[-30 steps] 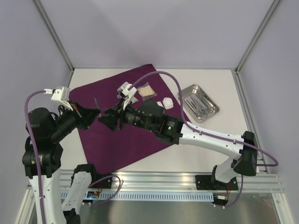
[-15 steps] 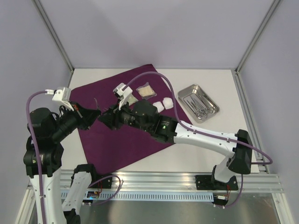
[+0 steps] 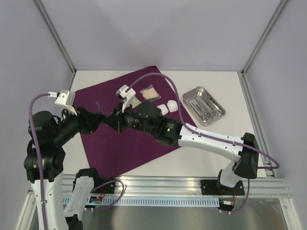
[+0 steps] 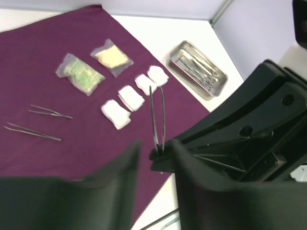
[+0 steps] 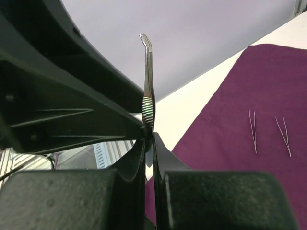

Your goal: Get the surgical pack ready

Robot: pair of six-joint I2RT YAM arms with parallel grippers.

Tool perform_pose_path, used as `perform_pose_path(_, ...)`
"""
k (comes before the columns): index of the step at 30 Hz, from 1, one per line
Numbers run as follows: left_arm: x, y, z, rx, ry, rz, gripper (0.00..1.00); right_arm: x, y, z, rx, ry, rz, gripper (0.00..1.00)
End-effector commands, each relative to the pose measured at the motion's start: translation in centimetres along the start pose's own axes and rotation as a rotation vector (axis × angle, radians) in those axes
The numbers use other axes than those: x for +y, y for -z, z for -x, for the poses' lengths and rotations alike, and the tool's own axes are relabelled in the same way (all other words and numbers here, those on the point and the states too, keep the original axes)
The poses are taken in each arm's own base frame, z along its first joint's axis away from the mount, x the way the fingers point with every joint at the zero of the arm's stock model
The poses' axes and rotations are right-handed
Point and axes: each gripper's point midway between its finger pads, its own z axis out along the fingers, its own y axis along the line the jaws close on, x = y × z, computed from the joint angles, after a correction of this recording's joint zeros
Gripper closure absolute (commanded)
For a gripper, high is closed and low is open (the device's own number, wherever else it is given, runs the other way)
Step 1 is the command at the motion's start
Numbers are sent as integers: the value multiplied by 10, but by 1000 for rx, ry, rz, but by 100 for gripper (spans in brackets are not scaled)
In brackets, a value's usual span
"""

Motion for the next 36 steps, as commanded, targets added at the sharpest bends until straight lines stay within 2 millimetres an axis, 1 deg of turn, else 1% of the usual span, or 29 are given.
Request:
perform_pose_path(1,-10,10,-2,22,-117,-44,51,4,15,31,-60,-4,50,100)
perform_pose_path(2,-15,16,0,28,-145,-56,43,4,18,29,-46,13,68,100)
perform_pose_path(3,-20,20,0,30,-174,-74,36,4,26,38,-61,26,77,100)
perform_pose_path(4,-21,24,2,27,-242,-79,27,5,29,40,-60,47,88,100)
perform_pose_path(5,-26,31,4,20,-273,-81,23,7,34,39,-44,63,113,99)
perform_pose_path(6,-28,34,5,16,-305,-85,21,8,42,48,-57,96,127,100)
perform_pose_path(7,-30,37,4,17,-336,-93,20,10,46,50,-50,108,145,100)
perform_pose_path(8,-36,41,7,4,-347,-107,20,17,51,48,-26,120,198,99)
perform_pose_path(9,-40,43,8,0,-376,-134,24,19,57,52,-29,148,227,100)
perform_pose_path(10,-44,43,10,-10,-385,-152,26,28,62,50,-13,163,290,99)
perform_pose_path(11,-48,43,11,-12,-389,-174,26,27,66,42,25,173,305,99)
perform_pose_path(12,-62,45,8,-6,-400,-263,26,28,71,44,26,199,318,99)
perform_pose_path(13,-70,46,8,-13,-416,-315,24,28,74,44,33,210,324,100)
perform_pose_path(14,-83,49,5,-8,-415,-403,22,32,77,41,45,214,347,100)
perform_pose_path(15,-86,49,5,-8,-416,-428,20,34,82,45,37,216,359,100)
perform_pose_path(17,-93,49,8,-15,-426,-485,17,44,91,49,27,228,418,100)
perform_pose_path(18,-96,49,9,-17,-427,-509,14,48,94,51,25,234,433,99)
perform_pose_path(19,-99,47,16,-36,-432,-528,13,51,96,49,36,245,460,99)
perform_pose_path(21,-105,47,21,-38,-407,-564,13,54,99,48,44,254,478,100)
perform_pose_path(22,-106,45,26,-49,-415,-571,14,55,99,46,44,257,490,99)
perform_pose_path(24,-111,45,31,-57,-424,-612,18,57,101,46,42,258,506,99)
perform_pose_path(28,-119,46,33,-43,-387,-693,25,62,100,49,25,255,529,100)
perform_pose_path(31,-117,42,32,-33,-355,-689,29,63,99,51,20,252,538,99)
perform_pose_path(33,-115,40,32,-31,-334,-679,35,64,99,50,26,246,544,100)
perform_pose_path(36,-114,38,35,-39,-322,-672,39,63,95,48,33,238,543,100)
